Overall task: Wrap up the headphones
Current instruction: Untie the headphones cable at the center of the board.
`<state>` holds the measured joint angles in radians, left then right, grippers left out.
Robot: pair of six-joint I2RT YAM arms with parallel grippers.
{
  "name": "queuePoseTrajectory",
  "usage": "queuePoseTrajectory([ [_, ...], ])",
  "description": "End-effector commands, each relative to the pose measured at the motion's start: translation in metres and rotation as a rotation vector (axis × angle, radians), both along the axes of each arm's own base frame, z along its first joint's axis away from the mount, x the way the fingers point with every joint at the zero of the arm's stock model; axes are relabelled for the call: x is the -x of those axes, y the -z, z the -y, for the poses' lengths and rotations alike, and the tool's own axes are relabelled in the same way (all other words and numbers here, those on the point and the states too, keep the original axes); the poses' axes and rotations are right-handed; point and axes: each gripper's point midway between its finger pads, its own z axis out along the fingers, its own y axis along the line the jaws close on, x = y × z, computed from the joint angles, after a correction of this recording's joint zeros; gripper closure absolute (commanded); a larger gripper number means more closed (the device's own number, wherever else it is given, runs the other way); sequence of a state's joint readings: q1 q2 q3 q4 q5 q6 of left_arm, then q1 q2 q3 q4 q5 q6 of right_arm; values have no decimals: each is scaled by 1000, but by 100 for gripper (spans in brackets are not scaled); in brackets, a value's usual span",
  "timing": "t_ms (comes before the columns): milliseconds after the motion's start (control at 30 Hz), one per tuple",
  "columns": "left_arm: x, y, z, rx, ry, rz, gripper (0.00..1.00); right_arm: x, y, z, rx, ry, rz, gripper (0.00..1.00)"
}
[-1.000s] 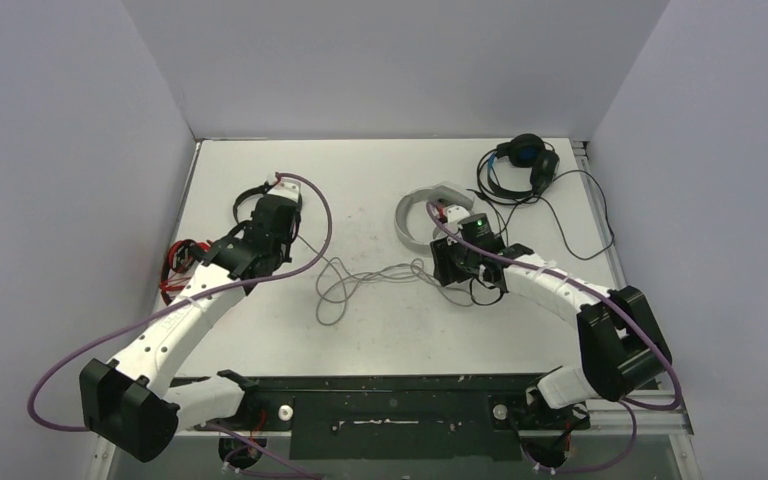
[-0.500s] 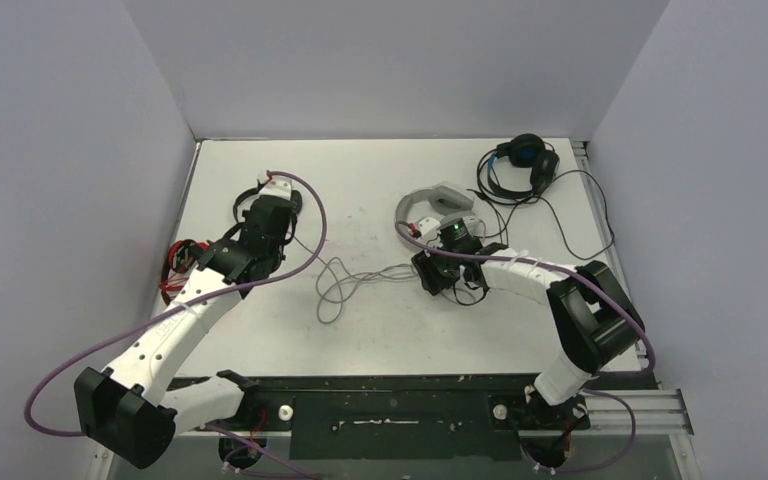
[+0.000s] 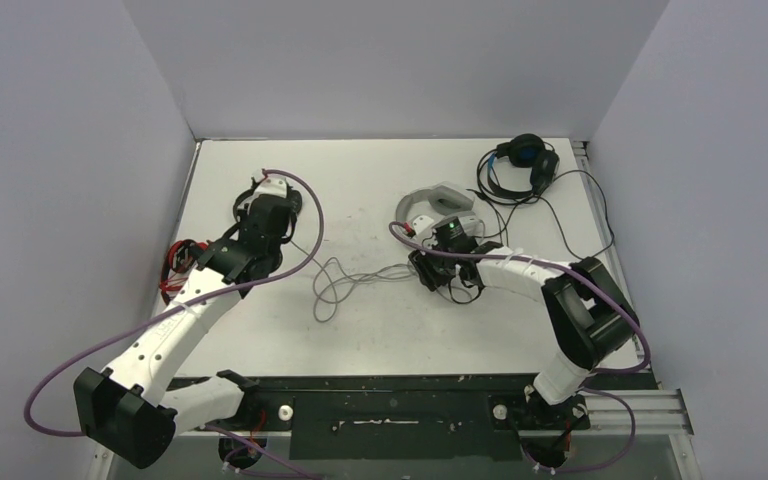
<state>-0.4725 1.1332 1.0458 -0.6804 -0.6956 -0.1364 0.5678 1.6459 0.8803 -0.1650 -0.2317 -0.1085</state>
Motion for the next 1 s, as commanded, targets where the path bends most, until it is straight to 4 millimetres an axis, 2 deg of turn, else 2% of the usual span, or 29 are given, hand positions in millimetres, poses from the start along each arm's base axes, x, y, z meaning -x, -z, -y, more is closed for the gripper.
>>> queuePoseTrajectory([
  [0, -3, -33, -6, 12, -35, 90, 91, -20, -21, -21, -28, -43, 107, 61],
  [233, -3, -37, -7, 7, -40, 97, 91, -28, -17, -20, 11, -35, 128, 64],
  [367, -2, -39, -12, -10, -63, 101, 91, -29, -15, -19, 23, -26, 127, 78],
  [400, -1, -41, -16, -26, -83, 106, 91, -29, -16, -19, 20, -21, 127, 88],
  [467, 5, -54, -37, -81, -198, 155, 86, -30, -24, -18, 7, 1, 138, 100],
  [533, 18, -75, -65, -171, -365, 234, 82, -29, -36, -15, -17, 29, 165, 100],
  [600, 40, -102, -95, -267, -562, 342, 77, -31, -49, -6, -48, 85, 183, 100],
  [667, 51, -116, -107, -275, -647, 408, 72, -32, -59, 3, -85, 139, 179, 100],
  [733, 56, -121, -116, -257, -685, 440, 65, -32, -67, 12, -127, 175, 172, 100],
  [800, 61, -123, -124, -240, -707, 458, 52, -31, -74, 16, -190, 209, 134, 100],
  [867, 57, -123, -121, -200, -661, 455, 30, -29, -80, 17, -242, 205, 96, 100],
  [933, 35, -113, -98, -107, -454, 392, 24, -25, -85, 12, -264, 174, 68, 100],
  [967, 21, -104, -74, -29, -287, 343, 24, -22, -87, 8, -274, 158, 46, 100],
])
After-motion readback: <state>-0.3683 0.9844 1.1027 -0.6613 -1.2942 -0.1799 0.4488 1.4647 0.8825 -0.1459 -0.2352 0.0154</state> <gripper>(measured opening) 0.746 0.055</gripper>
